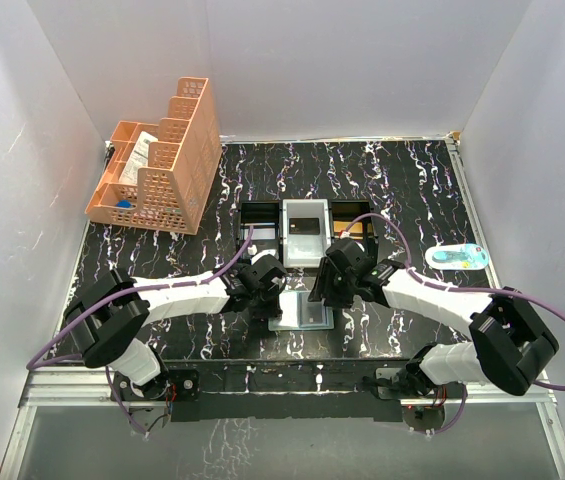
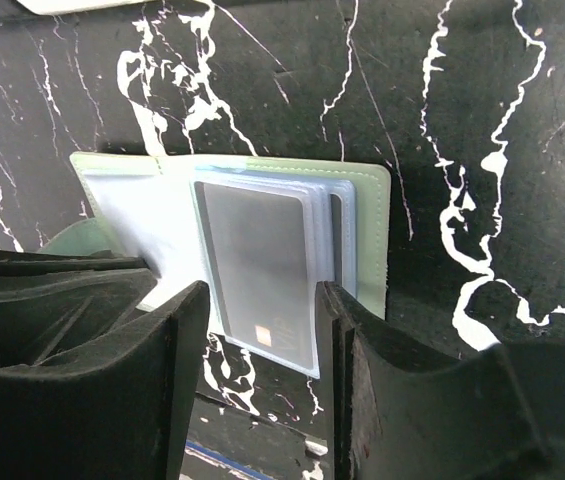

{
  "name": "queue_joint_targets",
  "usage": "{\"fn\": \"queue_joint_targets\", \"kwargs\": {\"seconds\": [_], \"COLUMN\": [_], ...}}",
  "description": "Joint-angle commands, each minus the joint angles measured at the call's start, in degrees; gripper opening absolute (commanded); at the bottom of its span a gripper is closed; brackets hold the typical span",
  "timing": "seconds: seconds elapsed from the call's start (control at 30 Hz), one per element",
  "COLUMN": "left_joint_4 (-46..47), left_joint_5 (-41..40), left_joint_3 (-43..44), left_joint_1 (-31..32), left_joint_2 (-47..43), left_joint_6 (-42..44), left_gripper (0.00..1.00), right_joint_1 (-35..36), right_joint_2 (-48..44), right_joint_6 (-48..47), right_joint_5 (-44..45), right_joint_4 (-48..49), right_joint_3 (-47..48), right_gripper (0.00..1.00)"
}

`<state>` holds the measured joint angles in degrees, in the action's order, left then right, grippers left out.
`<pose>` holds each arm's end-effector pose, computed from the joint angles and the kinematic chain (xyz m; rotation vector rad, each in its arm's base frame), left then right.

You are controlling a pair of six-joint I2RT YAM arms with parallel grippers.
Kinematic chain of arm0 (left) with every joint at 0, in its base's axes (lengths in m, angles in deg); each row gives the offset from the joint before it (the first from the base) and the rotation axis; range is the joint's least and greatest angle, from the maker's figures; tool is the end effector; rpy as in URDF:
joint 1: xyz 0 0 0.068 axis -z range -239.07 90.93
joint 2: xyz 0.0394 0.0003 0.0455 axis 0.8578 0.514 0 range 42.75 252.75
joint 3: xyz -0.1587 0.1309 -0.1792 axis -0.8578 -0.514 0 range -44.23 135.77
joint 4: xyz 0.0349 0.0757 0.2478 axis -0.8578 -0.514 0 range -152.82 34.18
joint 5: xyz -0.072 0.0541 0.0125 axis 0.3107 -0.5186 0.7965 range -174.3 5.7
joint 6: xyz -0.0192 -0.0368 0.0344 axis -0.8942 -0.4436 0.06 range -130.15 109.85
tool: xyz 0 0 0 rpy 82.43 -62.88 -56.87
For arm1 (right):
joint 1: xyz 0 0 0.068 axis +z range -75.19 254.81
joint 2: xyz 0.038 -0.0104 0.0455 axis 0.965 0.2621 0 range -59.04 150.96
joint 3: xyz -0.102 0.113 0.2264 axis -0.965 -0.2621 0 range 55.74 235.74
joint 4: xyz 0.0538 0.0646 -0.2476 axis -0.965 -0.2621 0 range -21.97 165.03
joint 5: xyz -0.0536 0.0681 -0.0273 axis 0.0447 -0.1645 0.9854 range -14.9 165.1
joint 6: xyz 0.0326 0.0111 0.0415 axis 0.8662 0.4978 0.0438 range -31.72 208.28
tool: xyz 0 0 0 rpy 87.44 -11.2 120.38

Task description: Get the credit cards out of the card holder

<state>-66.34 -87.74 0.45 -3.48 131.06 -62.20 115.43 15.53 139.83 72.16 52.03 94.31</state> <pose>0.1685 -0.2422 0.1630 0.0560 2.6515 -0.6454 0.1807 0.1574 0.1786 0.2415 2.7303 0.5964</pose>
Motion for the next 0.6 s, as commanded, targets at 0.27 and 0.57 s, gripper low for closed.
{"fn": "queue_joint_targets", "kwargs": {"seconds": [0.27,0.57], "left_joint_4": [-2.6,-3.2], "left_joint_5": [-1.8,-1.7], "left_joint_3": [0.2,0.4], "left_joint_1": [-0.2,-0.2], "left_joint_2": [0.1,0.7], "left_joint_6": [1.8,2.3], "left_gripper": [0.14,0.14], "right_joint_1": [0.2,0.2], "right_joint_2": [0.0,1.0], "right_joint_6": [0.6,0.7], "right_joint_5": [-2.1,-0.8], "right_joint_4": [4.4,2.8], "right_joint_3": [-1.9,-1.3], "right_gripper": [0.40,0.41]}}
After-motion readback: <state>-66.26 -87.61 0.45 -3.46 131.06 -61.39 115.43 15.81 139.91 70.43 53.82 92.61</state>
